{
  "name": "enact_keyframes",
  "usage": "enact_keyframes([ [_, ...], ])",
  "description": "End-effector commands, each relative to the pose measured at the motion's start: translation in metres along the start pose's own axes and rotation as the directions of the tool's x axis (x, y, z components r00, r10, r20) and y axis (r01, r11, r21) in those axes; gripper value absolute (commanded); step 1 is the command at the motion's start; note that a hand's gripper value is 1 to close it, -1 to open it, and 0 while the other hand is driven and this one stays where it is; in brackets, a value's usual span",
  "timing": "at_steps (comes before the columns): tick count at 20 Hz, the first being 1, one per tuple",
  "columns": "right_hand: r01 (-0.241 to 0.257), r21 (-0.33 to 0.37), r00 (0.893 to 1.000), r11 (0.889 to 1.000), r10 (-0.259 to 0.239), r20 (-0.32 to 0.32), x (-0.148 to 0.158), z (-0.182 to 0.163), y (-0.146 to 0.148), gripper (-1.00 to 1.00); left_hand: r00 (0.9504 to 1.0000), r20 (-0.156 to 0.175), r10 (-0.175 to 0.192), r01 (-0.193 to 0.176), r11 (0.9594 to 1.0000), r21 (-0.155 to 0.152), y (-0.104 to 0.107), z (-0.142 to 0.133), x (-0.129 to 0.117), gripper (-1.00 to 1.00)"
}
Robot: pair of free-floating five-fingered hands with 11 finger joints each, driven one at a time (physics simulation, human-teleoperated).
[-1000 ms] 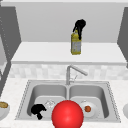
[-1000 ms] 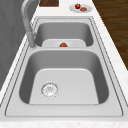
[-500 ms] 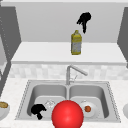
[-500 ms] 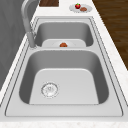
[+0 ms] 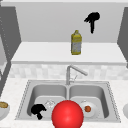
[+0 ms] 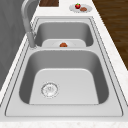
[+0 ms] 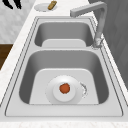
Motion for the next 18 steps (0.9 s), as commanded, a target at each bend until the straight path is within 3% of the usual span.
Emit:
enact_keyframes([
  [1, 0.021, -0.009, 1.0, 1.0, -0.021, 0.006, -0.018, 0.021, 0.014, -1.0, 1.0, 0.0, 0.0, 0.0, 1.0, 0.0, 0.0, 0.0, 0.0, 0.0],
  [18, 0.022, -0.053, 0.999, 0.998, -0.023, -0.029, -0.048, 0.123, 0.087, -1.0, 1.0, 0.0, 0.0, 0.0, 1.0, 0.0, 0.0, 0.0, 0.0, 0.0],
])
